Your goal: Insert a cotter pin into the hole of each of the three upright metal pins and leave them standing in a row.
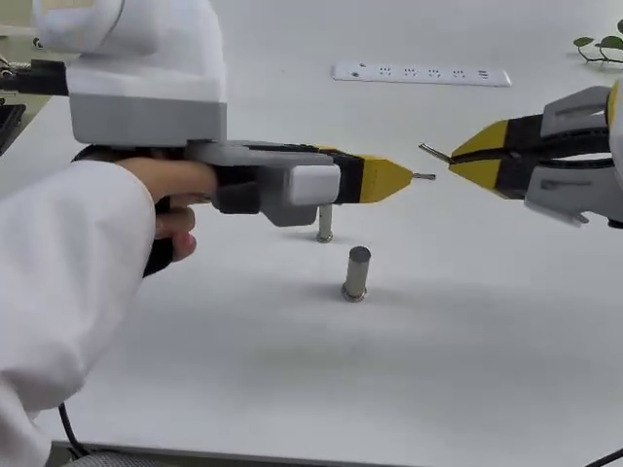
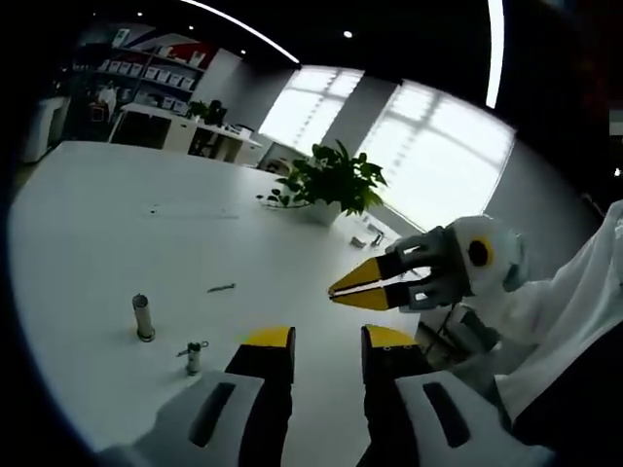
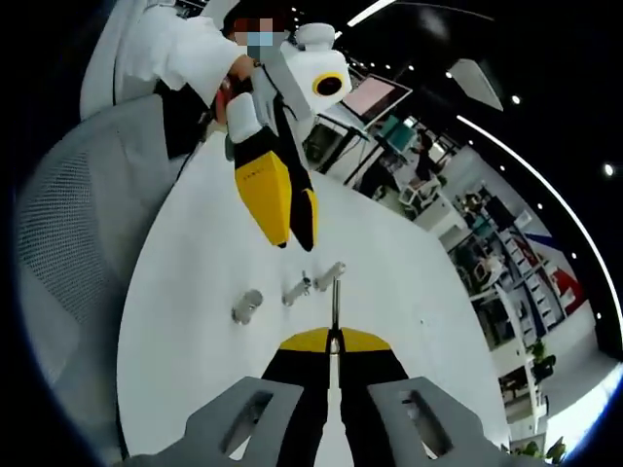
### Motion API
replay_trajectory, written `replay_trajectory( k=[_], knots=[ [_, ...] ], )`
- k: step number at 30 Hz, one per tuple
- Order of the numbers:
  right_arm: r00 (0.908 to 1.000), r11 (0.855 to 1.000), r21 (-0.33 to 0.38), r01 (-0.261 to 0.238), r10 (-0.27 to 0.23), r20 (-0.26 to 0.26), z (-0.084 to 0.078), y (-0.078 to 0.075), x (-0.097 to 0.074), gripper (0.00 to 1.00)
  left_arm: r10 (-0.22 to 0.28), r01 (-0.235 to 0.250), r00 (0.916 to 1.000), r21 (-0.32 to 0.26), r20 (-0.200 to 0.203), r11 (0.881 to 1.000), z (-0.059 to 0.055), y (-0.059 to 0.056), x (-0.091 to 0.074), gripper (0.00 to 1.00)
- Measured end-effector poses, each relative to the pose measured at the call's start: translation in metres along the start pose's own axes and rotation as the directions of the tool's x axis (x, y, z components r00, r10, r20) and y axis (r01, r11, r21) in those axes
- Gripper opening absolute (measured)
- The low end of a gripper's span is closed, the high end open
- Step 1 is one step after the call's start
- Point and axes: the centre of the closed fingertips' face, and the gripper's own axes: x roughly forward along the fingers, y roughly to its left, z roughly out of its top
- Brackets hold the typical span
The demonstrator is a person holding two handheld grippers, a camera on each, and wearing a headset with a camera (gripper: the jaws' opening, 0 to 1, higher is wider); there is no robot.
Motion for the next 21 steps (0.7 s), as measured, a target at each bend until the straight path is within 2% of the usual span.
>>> replay_trajectory(
  k=[5, 12, 18, 21],
  knots=[
    [0.9999, 1.000, -0.001, -0.013, 0.013, 0.006, 0.007, 0.012, -0.002, 0.00, -0.020, 0.020, 0.9997, -0.018, -0.014, 1.000, -0.001, -0.006, 0.006, 0.24],
    [1.0000, 1.000, -0.023, -0.003, 0.003, 0.003, 0.014, 0.018, -0.002, 0.00, -0.053, 0.052, 0.9983, -0.046, -0.026, 0.998, -0.002, -0.014, 0.011, 0.16],
    [1.0000, 1.000, -0.029, 0.002, -0.002, 0.001, 0.019, 0.020, -0.004, 0.00, -0.069, 0.068, 0.9974, -0.063, -0.018, 0.996, 0.004, -0.012, 0.015, 0.08],
    [1.0000, 0.999, -0.037, 0.001, -0.001, -0.001, 0.018, 0.022, -0.005, 0.00, -0.076, 0.074, 0.9967, -0.063, -0.029, 0.995, 0.003, -0.011, 0.017, 0.06]
  ],
)
